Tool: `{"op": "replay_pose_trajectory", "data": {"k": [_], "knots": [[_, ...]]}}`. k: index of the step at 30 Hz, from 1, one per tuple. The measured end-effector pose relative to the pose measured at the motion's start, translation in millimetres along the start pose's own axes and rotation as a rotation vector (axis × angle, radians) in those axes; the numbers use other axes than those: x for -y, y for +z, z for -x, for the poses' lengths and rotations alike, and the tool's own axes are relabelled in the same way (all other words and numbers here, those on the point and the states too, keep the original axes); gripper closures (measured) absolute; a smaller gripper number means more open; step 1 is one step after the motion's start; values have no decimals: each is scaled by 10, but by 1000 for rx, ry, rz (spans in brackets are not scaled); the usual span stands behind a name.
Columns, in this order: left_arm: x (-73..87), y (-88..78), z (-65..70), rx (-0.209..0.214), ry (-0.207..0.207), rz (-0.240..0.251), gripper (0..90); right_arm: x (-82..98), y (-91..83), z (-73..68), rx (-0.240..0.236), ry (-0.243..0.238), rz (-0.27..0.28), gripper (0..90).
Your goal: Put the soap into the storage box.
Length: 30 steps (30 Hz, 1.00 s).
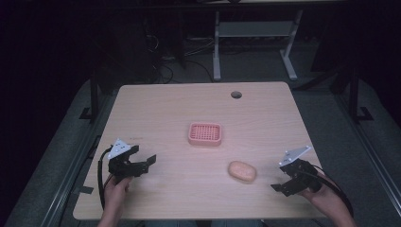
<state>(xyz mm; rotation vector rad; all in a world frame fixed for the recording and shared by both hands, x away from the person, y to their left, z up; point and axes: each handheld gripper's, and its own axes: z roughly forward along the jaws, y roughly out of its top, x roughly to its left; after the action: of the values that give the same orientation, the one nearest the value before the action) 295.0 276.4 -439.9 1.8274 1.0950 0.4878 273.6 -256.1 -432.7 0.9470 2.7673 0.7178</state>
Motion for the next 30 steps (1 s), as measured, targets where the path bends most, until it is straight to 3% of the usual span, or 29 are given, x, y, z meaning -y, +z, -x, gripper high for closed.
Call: {"op": "replay_pose_trajectory", "data": {"k": [30], "knots": [[-5,-24,-27,-5,-12,15,143,-516,160,-82,-44,-121,-67,224]]}}
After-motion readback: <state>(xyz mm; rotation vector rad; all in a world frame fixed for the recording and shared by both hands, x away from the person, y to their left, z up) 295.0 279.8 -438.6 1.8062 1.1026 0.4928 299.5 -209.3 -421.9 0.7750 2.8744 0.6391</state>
